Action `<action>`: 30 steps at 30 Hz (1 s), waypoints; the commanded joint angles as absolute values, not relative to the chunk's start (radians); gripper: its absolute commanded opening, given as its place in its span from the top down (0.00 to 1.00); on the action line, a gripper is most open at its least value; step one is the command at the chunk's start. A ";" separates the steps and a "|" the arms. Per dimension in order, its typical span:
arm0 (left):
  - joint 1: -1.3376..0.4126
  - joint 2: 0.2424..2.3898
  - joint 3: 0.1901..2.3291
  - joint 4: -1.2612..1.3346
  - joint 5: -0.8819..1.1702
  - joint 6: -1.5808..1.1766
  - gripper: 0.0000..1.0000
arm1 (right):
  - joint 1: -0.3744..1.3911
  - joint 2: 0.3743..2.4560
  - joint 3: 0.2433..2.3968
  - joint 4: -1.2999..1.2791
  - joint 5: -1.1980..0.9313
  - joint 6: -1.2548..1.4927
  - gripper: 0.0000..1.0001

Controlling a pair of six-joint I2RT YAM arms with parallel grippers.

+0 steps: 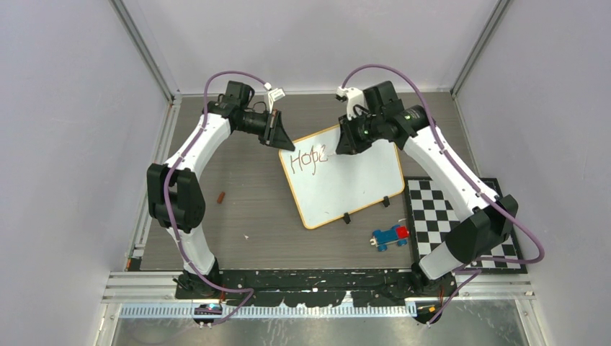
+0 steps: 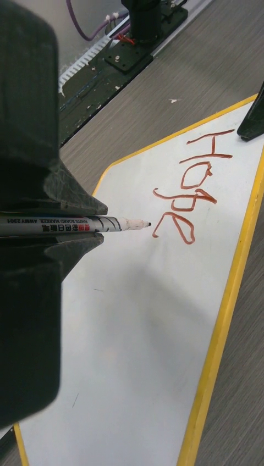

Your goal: Write a sentence on the whiteboard

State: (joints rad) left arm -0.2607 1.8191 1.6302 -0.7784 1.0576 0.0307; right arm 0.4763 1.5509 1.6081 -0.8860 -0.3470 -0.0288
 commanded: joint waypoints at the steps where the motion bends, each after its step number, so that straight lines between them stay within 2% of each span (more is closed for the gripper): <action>1: -0.276 1.797 1.646 -0.837 1.025 0.048 1.00 | 0.413 1.476 1.633 -0.885 -0.414 -0.030 1.00; 17: -0.298 1.810 1.666 -0.887 0.997 0.097 1.00 | 0.355 1.450 1.550 -0.802 -0.452 -0.048 1.00; 30: -0.305 1.822 1.681 -0.900 0.991 0.105 1.00 | 0.356 1.472 1.577 -0.796 -0.371 -0.064 1.00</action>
